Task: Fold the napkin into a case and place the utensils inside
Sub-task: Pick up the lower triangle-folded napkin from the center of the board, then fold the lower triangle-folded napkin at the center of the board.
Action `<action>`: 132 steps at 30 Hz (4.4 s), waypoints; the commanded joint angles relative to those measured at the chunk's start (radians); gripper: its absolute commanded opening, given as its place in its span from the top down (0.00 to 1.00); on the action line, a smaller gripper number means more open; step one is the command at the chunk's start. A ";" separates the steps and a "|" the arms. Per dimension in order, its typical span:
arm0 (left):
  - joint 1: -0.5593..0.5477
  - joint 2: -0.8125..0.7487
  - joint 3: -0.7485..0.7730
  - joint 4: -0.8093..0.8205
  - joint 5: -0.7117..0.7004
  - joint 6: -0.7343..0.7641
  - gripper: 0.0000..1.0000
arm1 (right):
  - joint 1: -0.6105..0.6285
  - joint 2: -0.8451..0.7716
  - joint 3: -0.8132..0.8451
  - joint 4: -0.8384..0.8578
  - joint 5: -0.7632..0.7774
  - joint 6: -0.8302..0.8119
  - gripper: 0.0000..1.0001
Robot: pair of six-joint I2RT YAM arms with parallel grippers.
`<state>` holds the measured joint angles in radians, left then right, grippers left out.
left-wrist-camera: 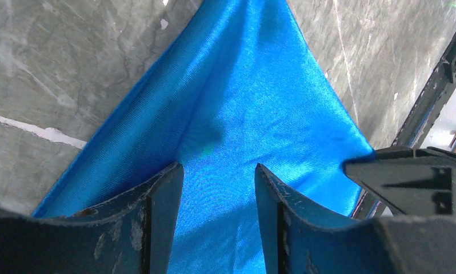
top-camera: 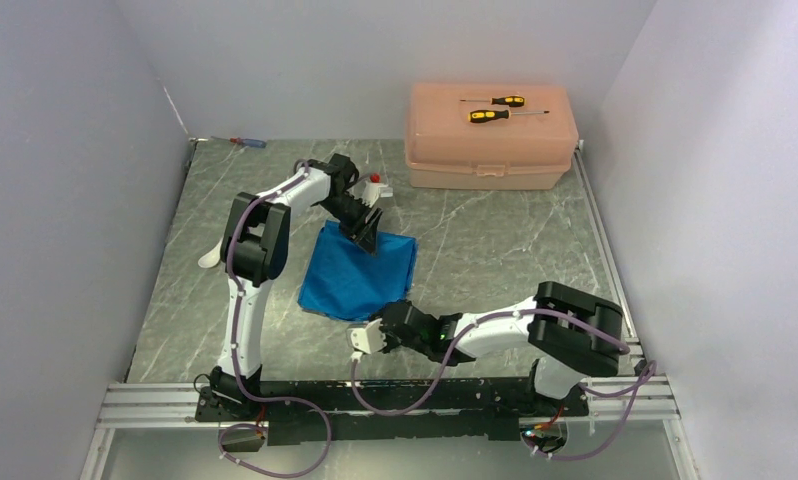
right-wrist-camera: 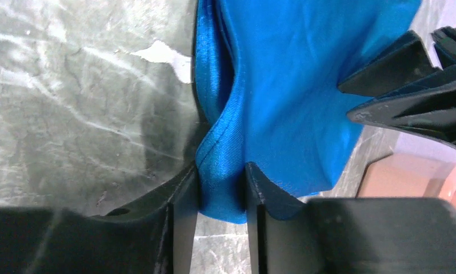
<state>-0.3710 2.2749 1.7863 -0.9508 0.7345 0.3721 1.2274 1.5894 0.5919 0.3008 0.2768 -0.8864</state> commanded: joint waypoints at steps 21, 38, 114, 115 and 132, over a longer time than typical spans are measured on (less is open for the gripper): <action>-0.005 0.068 0.059 -0.051 -0.101 0.073 0.47 | -0.237 -0.059 0.109 0.027 -0.249 0.471 1.00; -0.005 0.082 0.068 -0.071 -0.106 0.096 0.48 | -0.453 0.121 0.232 -0.056 -0.485 0.850 1.00; -0.032 -0.392 -0.343 0.021 -0.273 0.266 0.20 | -0.592 0.178 0.386 -0.347 -0.595 1.207 1.00; -0.032 -0.390 -0.344 0.015 -0.271 0.272 0.22 | -0.592 0.177 0.385 -0.347 -0.594 1.208 1.00; -0.037 -0.471 -0.398 0.127 -0.474 0.330 0.49 | -0.602 0.173 0.387 -0.331 -0.611 1.238 1.00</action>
<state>-0.4030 1.8717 1.3560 -0.8574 0.3134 0.6708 0.6357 1.7866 0.9642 -0.0559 -0.3222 0.3309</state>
